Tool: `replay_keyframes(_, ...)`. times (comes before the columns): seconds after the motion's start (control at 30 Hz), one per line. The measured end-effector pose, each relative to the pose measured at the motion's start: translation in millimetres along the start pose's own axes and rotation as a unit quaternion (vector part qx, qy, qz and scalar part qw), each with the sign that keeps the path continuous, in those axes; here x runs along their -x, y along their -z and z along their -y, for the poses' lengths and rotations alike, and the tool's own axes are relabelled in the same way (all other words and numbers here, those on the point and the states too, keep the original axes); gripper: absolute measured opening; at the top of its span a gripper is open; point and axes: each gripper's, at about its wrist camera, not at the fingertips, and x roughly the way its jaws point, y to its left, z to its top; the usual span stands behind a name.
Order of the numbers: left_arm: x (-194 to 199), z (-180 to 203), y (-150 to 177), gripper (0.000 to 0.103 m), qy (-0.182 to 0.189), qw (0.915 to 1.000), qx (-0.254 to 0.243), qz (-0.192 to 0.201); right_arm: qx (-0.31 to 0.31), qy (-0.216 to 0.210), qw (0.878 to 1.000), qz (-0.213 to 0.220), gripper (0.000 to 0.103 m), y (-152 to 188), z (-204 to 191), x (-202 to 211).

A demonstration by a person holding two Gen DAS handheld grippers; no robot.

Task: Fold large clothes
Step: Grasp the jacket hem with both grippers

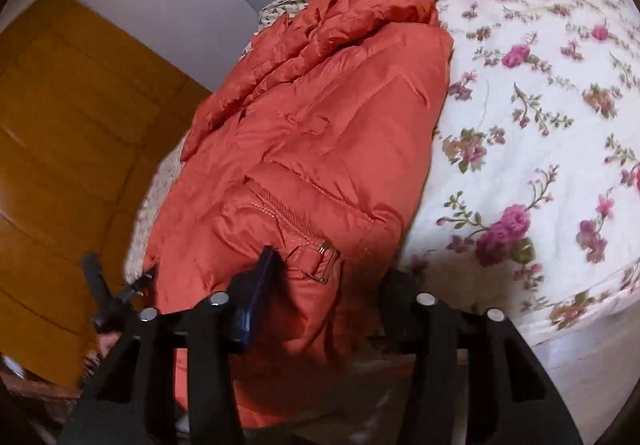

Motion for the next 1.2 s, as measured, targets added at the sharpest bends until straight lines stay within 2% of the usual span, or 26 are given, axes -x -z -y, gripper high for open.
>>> replay_keyframes(0.03, 2, 4, 1, 0.063, 0.011, 0.9999, -0.009, -0.003, 0.004, -0.001, 1.0, 0.001, 0.035, 0, -1, 2)
replay_keyframes(0.07, 5, 8, 2, 0.045, 0.024, 0.9996, -0.012, -0.008, 0.008, -0.004, 1.0, 0.005, 0.028, -1, -2, 4)
replay_keyframes(0.1, 8, 11, 3, 0.033, 0.033, 0.9993, -0.011, -0.014, 0.011, -0.009, 1.0, 0.01, 0.024, -2, -3, 9)
replay_keyframes(0.13, 12, 15, 3, 0.029, 0.039, 0.9991, -0.012, -0.015, 0.012, -0.015, 1.0, 0.016, 0.018, -5, -5, 14)
replay_keyframes(0.2, 24, 21, 2, 0.02, 0.06, 0.998, -0.013, -0.014, 0.005, -0.038, 0.999, 0.039, 0.015, -9, -5, 31)
replay_keyframes(0.27, 41, 24, -1, 0.018, 0.098, 0.9951, -0.002, -0.007, 0.01, -0.048, 0.997, 0.059, 0.013, -14, -8, 47)
replay_keyframes(0.4, 62, 26, -18, 0.016, 0.143, 0.9895, 0.017, 0.015, 0.022, -0.058, 0.995, 0.077, 0.012, -34, -18, 59)
replay_keyframes(0.5, 71, 21, -47, 0.015, 0.183, 0.9811, 0.05, 0.038, 0.029, -0.066, 0.994, 0.084, 0.012, -52, -32, 52)
replay_keyframes(0.63, 71, 17, -89, 0.014, 0.217, 0.9711, 0.081, 0.059, 0.049, -0.067, 0.993, 0.088, 0.011, -84, -50, 43)
replay_keyframes(0.8, 60, 10, -142, 0.014, 0.238, 0.9612, 0.117, 0.076, 0.041, -0.07, 0.993, 0.091, 0.011, -130, -57, 31)
replay_keyframes(1.0, 9, -11, -205, 0.014, 0.25, 0.9447, 0.202, 0.066, -0.012, -0.068, 0.994, 0.088, 0.011, -199, -41, 3)
replay_keyframes(1.1, -23, -18, -231, 0.014, 0.241, 0.9419, 0.227, 0.052, -0.039, -0.065, 0.994, 0.075, 0.011, -230, -28, -14)
replay_keyframes(1.2, -57, -17, -252, 0.014, 0.218, 0.9479, 0.229, 0.041, -0.066, -0.063, 0.994, 0.06, 0.013, -256, -13, -36)
